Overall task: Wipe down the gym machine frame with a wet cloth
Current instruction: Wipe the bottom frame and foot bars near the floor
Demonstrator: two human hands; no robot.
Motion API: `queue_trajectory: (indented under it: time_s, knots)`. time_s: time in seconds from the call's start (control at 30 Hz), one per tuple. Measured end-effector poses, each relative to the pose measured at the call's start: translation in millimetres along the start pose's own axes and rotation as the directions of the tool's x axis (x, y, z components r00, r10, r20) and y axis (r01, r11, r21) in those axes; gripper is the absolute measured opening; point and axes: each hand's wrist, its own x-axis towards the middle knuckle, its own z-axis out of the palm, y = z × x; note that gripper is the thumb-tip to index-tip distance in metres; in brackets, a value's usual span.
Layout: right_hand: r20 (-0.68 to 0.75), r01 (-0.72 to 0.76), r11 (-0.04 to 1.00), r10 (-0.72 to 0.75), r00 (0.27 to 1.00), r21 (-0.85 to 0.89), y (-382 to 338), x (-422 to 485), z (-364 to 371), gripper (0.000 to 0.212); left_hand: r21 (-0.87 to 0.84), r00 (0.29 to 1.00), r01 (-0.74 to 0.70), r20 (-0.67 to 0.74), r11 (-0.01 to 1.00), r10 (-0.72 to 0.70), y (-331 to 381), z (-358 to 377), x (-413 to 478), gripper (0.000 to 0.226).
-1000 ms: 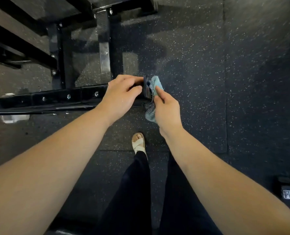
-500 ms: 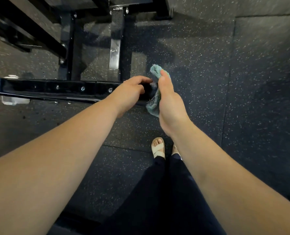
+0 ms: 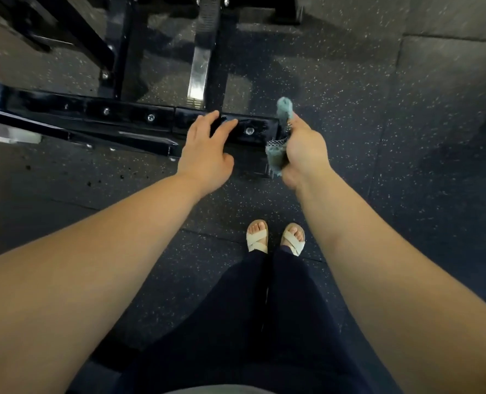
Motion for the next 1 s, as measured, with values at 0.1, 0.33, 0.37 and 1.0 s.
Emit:
queue_trajectory:
  time_s: [0.1,0.33,0.37,1.0]
  knots:
    - [0.007,0.034,0.998,-0.034,0.999,0.057,11.4,-2.0,-13.8,0.038,-0.007,0.994,-0.018,0.112,1.0,0.019,-1.5,-11.8,2.2,0.063]
    - [-0.018,-0.195,0.98,0.196,0.98,0.04,3.3,10.7,-7.7,0.046,0.07,0.949,-0.082,0.31,0.994,0.056,-16.7,-44.6,9.3,0.067]
    - [-0.019,-0.202,0.979,0.203,0.979,0.027,2.4,9.1,-4.9,0.047,0.082,0.949,-0.094,0.308,0.992,0.064,-17.7,-41.2,7.4,0.068]
    - [0.153,0.091,0.945,-0.045,0.987,-0.314,-35.2,-31.5,-8.0,0.027,-0.036,0.966,0.104,0.241,0.994,-0.093,12.6,-35.9,11.6,0.06]
